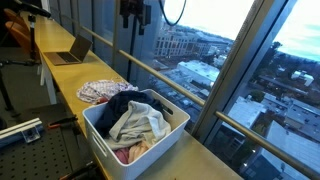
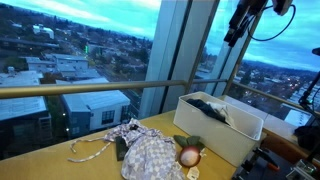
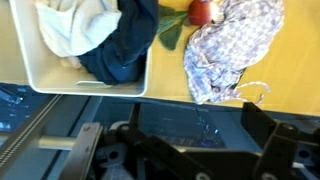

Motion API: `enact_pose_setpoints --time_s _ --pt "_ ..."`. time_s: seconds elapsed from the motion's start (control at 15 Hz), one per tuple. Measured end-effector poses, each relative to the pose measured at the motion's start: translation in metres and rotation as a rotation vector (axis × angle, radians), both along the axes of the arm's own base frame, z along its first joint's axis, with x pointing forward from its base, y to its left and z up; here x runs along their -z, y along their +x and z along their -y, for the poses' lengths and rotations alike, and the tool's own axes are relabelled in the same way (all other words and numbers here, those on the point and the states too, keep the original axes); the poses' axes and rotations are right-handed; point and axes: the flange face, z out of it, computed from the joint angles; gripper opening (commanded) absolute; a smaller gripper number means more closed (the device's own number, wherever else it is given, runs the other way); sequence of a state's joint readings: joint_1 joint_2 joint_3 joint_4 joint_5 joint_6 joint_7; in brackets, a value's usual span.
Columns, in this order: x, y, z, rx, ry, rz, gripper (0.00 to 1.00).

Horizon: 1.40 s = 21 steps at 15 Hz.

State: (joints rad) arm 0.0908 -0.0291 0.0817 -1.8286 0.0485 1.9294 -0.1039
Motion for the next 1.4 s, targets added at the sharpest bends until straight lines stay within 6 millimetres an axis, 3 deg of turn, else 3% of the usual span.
enact_pose_setpoints --time_s 0.2,0.33,0.6,0.8,0.93,1.13,1.4 --pt "0.05 -0.01 -0.086 -0.12 -0.004 -0.06 1.0" --pt "0.095 -0.014 -0.135 -0.195 -0.001 -0.094 1.0" --pt "0.197 -0.01 -0.201 -0.313 -0.02 -0.132 1.0" --pt "0.271 0.004 -0.225 -0.377 -0.074 -0.158 1.0" --pt "0.308 0.018 -0.234 -0.403 -0.107 -0.173 1.0" --pt "0.345 0.039 -0.245 -0.418 -0.129 -0.173 1.0" --pt "0.379 0.061 -0.26 -0.418 -0.127 -0.173 1.0"
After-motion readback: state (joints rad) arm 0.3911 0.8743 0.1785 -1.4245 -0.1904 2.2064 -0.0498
